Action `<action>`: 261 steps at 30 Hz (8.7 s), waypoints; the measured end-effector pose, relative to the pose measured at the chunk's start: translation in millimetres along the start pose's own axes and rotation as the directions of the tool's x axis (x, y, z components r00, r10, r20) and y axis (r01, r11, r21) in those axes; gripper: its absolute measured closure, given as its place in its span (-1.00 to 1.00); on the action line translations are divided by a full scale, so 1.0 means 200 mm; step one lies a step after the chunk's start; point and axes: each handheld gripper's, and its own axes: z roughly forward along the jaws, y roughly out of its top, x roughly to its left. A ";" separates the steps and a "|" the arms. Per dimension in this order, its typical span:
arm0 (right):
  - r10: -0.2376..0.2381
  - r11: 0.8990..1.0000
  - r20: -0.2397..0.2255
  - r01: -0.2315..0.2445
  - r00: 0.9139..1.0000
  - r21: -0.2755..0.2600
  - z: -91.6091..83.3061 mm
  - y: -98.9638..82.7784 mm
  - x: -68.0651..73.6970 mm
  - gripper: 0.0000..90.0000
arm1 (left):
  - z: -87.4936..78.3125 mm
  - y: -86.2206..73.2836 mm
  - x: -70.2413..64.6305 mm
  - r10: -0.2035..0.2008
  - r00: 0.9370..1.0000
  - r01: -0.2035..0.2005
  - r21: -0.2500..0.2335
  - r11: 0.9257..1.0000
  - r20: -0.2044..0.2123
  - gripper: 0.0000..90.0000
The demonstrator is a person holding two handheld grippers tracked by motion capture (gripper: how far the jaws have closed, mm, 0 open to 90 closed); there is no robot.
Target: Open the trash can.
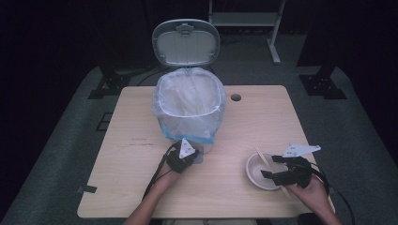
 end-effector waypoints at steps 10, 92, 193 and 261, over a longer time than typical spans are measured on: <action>0.040 0.993 0.045 -0.045 0.998 0.107 0.05 0.02 -0.04 -0.10 | 0.00 0.00 0.00 0.002 1.000 -0.002 0.001 1.000 -0.001 1.00; -0.017 0.998 -0.209 0.030 0.978 0.059 -0.08 0.44 -0.07 0.76 | 0.00 0.00 0.00 0.013 1.000 -0.013 0.000 1.000 0.002 1.00; -0.174 0.974 -0.249 0.203 0.953 0.098 -0.14 1.16 0.05 0.76 | 0.00 0.00 0.00 0.013 1.000 -0.013 0.002 1.000 0.006 1.00; -0.211 0.952 -0.300 0.265 0.930 0.152 0.27 1.82 0.21 0.75 | 0.00 0.00 0.00 0.011 1.000 -0.011 -0.001 1.000 0.007 1.00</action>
